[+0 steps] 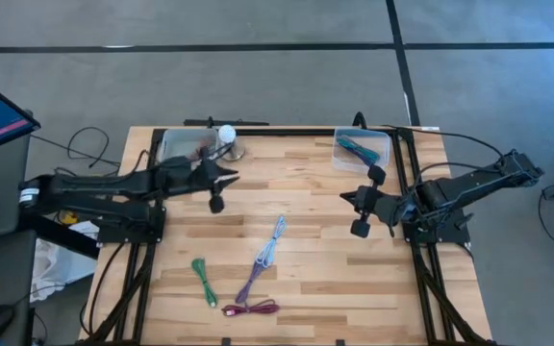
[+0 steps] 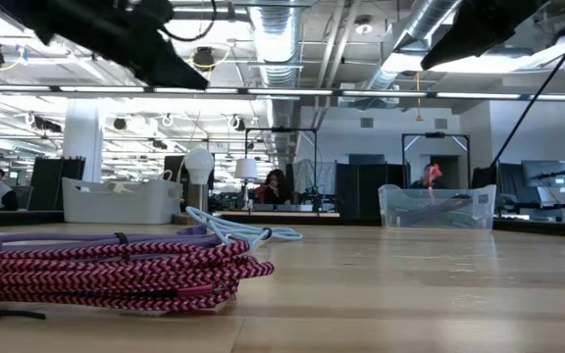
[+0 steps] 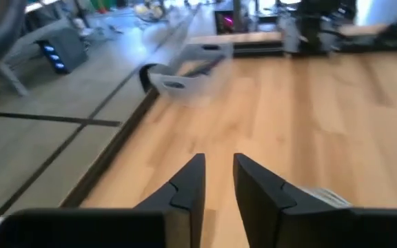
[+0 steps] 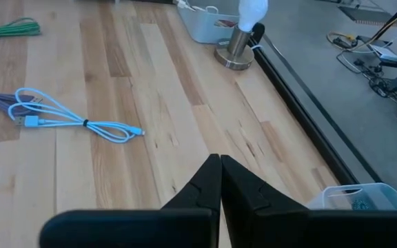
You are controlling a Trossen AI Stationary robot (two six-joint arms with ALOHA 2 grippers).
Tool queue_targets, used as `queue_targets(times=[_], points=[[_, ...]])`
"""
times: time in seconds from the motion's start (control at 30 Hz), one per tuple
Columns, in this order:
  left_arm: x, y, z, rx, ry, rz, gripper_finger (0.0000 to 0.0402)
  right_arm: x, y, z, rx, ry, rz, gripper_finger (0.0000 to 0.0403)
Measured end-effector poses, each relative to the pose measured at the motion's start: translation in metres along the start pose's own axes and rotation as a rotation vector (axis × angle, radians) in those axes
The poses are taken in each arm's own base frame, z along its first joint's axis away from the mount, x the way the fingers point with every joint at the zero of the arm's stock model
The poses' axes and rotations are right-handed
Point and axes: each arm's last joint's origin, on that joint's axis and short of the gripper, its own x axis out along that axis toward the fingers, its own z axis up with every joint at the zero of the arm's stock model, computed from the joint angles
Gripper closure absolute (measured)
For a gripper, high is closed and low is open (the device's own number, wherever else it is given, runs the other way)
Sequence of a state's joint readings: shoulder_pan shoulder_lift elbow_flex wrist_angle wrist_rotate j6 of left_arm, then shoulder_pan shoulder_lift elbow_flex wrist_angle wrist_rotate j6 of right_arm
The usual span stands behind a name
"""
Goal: Pick & Place USB Port
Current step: Put the green charger cable into the gray bin
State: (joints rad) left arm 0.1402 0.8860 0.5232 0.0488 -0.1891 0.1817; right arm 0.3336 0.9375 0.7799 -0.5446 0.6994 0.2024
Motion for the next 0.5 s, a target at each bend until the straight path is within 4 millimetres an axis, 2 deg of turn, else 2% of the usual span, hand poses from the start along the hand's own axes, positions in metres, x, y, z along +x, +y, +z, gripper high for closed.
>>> queue_targets(times=[0.1,0.2,0.33,0.5], points=[[-0.016,-0.010,-0.003,-0.016,0.051,-0.071,0.0313,0.000,0.000,0.000,0.000,0.000,-0.001,0.0403],[-0.028,-0.020,-0.012,-0.106,0.152,-0.133,0.0306,0.000,0.000,0.000,0.001,0.001,-0.003,0.0403],[-0.036,-0.035,-0.021,-0.219,0.267,-0.212,0.0305,0.000,0.000,0.000,0.001,0.000,-0.004,0.0403],[-0.043,-0.052,-0.018,-0.334,0.301,-0.379,0.0314,0.000,0.000,0.000,0.001,0.000,-0.005,0.0403]])
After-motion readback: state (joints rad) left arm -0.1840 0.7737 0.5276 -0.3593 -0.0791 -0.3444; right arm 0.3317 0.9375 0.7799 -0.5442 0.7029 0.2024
